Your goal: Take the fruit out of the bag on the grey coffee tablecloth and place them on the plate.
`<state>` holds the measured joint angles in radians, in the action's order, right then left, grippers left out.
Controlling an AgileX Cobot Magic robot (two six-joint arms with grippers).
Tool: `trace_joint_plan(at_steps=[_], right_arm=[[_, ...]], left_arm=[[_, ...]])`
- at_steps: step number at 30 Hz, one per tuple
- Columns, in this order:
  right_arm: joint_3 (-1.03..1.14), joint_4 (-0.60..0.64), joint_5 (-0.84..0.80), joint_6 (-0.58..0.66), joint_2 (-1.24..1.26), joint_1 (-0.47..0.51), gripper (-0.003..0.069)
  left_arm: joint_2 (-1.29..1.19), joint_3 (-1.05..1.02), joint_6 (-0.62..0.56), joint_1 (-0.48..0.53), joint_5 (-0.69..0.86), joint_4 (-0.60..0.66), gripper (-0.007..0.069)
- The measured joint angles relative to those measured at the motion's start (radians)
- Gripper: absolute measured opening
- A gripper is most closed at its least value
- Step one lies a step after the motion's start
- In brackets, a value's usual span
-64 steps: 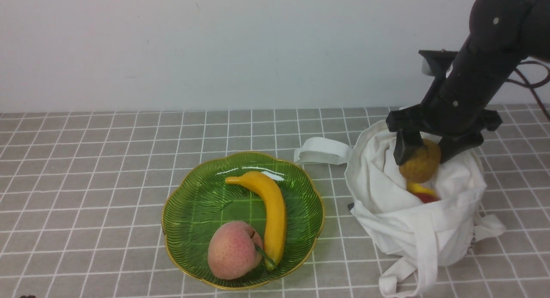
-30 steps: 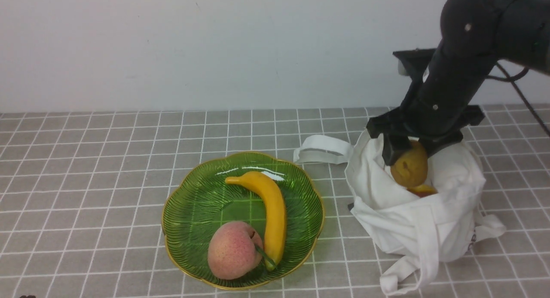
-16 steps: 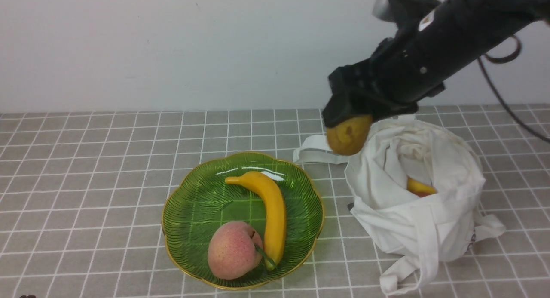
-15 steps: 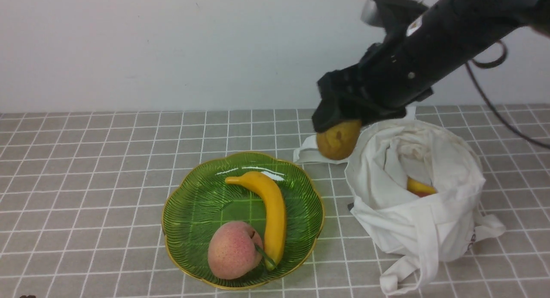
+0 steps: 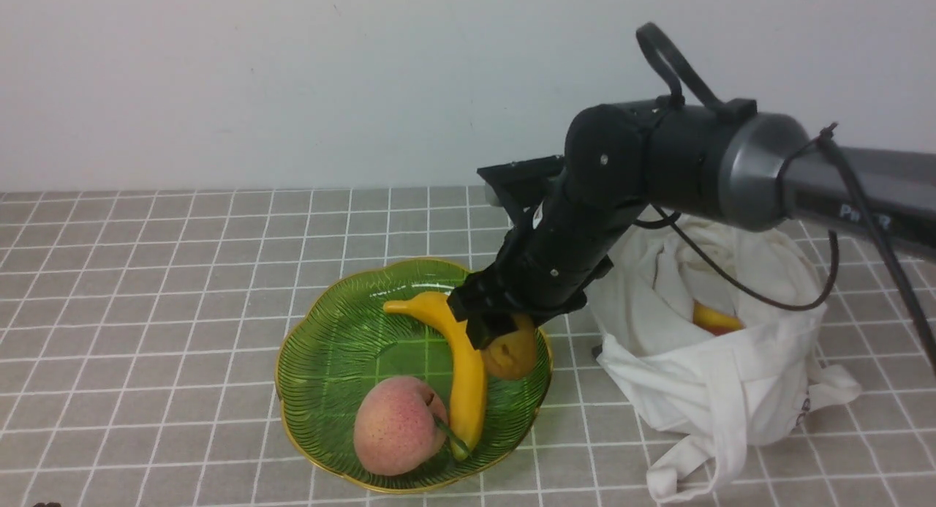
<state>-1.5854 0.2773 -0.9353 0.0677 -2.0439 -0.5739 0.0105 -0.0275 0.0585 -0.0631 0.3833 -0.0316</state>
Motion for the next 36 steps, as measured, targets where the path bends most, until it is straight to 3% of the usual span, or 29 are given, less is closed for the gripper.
trace_joint_plan(at_steps=[4,6,11,14,16,21,24,30,36], right_arm=[[0.000,-0.007,0.011,-0.002,-0.006,0.000,0.0589],[0.000,-0.007,0.011,-0.005,-0.006,0.000,0.0633],[-0.055,-0.019,-0.079,-0.007,-0.008,0.000,0.0644],[-0.110,-0.047,-0.168,-0.006,-0.006,0.000,0.0591],[-0.190,-0.091,-0.264,-0.007,0.024,0.000,0.0445],[-0.261,-0.127,-0.293,-0.029,0.219,0.000,0.0070],[-0.261,-0.154,-0.309,-0.048,0.348,0.000,0.0003],[-0.226,-0.192,-0.321,-0.085,0.601,0.000,-0.0013],[0.078,-0.203,-0.183,-0.110,0.944,0.000,-0.0013]], left_arm=[[0.000,0.000,0.000,0.000,0.000,0.000,-0.0008],[0.000,0.000,0.000,0.000,0.000,0.000,-0.0008],[0.000,0.000,0.000,0.000,0.000,0.000,-0.0008],[0.000,0.000,0.000,0.000,0.000,0.000,-0.0008],[0.000,0.000,0.000,0.000,0.000,0.000,-0.0008],[0.000,0.000,0.000,0.000,0.000,0.000,-0.0008],[0.000,0.000,0.000,0.000,0.000,0.000,-0.0008],[0.000,0.000,0.000,0.000,0.000,0.000,-0.0008],[0.000,0.000,0.000,0.000,0.000,0.000,-0.0008]])
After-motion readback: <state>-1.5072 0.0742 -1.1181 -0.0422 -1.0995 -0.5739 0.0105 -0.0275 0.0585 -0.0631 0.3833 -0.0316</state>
